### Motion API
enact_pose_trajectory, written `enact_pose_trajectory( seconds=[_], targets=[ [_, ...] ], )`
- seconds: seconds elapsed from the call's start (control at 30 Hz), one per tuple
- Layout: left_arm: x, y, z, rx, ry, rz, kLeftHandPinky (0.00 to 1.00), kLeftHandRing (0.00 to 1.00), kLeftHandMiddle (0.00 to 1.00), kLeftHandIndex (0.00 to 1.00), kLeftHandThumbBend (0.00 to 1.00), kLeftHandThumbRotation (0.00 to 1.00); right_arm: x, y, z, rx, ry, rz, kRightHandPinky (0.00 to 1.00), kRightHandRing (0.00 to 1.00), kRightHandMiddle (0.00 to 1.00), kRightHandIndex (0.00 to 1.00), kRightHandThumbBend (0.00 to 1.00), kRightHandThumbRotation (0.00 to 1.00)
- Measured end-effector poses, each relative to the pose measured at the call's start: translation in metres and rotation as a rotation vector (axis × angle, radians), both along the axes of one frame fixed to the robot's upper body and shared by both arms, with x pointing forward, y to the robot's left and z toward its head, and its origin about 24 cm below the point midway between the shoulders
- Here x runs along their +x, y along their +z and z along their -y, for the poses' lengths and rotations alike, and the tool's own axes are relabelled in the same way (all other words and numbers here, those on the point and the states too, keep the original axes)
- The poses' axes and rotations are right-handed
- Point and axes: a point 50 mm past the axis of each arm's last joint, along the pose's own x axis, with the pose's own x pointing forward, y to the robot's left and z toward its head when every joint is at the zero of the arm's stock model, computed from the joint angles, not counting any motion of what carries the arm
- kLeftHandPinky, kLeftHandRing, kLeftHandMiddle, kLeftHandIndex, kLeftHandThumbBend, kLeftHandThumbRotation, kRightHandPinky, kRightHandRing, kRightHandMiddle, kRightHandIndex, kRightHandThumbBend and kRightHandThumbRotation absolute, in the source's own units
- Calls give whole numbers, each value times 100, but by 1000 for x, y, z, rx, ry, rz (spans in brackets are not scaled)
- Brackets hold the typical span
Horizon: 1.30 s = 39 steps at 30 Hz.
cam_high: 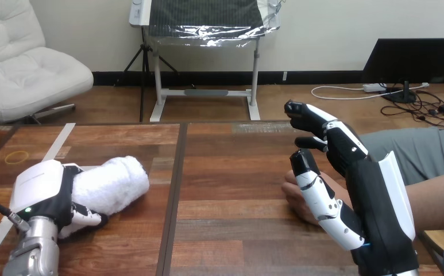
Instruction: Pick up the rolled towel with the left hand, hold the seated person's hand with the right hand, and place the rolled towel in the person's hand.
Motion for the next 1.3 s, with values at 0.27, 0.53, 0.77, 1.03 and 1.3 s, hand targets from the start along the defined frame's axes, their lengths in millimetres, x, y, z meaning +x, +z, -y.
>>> enact_pose_trajectory(
  seconds=[0.27,0.53,0.77,1.03,1.3],
  targets=[
    [0,0,1,-4,-11,7,40,47,52,55,75,0,0,1,0,0,5,15,68,75,76,75,27,59],
    [-1,-1,1,-4,-15,14,40,46,52,55,74,0,0,3,0,-4,16,36,66,73,74,72,25,55],
    [-2,-1,1,-1,-15,21,39,46,52,54,72,0,0,4,0,7,24,42,66,73,72,72,25,53],
    [-3,-2,2,-3,-21,28,37,43,50,54,71,0,0,3,1,1,30,45,62,70,70,70,25,49],
    [-4,-3,2,-7,-30,39,35,41,49,55,70,0,1,2,2,7,32,39,59,67,68,69,25,45]
  ],
)
